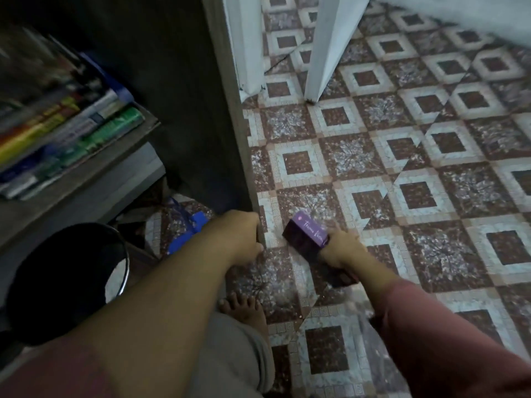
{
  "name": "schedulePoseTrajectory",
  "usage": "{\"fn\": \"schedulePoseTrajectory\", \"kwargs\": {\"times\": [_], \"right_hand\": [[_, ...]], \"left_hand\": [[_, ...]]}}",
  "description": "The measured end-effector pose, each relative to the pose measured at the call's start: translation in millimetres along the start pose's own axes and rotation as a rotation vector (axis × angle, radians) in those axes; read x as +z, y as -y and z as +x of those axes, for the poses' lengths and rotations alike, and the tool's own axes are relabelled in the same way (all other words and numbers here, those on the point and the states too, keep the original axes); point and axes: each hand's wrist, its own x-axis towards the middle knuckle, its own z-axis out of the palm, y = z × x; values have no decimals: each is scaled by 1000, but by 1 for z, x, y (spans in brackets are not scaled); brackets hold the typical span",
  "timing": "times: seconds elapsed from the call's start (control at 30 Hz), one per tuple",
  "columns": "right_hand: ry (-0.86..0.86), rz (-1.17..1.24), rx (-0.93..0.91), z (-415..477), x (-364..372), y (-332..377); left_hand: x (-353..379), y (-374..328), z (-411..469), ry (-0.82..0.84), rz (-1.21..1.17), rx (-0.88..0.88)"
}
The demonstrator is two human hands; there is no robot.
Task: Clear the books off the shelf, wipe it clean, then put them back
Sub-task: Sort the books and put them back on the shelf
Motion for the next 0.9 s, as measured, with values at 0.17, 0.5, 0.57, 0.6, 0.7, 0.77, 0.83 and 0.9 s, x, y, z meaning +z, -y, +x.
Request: {"fn": "schedulePoseTrajectory", "kwargs": {"times": [0.17, 0.5, 0.57, 0.6, 0.7, 0.77, 0.83, 0.9], "right_hand": [[95, -125, -344, -125, -64, 77], [-566, -525, -1049, -338, -143, 288], [-600, -509, -1135, -346, -134, 334], [-611, -511, -1133, -345, -128, 355], [-663, -450, -1099, -326, -101, 404], [-758, -324, -1118, -302, -83, 419], [-814, -219, -1122, -275, -67, 425], [-804, -199, -1100, -249, -57, 429]], "left_hand": [[-39, -3, -56, -143, 28, 13], [-103, 104, -280, -1045, 140, -150], [-103, 135, -300, -1174, 82, -252], [-104, 150, -305, -1210, 52, -288], [-108, 190, -301, -1245, 7, -358], [-112, 212, -284, -1249, -11, -352], [-114, 230, -259, -1257, -34, -301], [-114, 244, -230, -1242, -58, -253]]}}
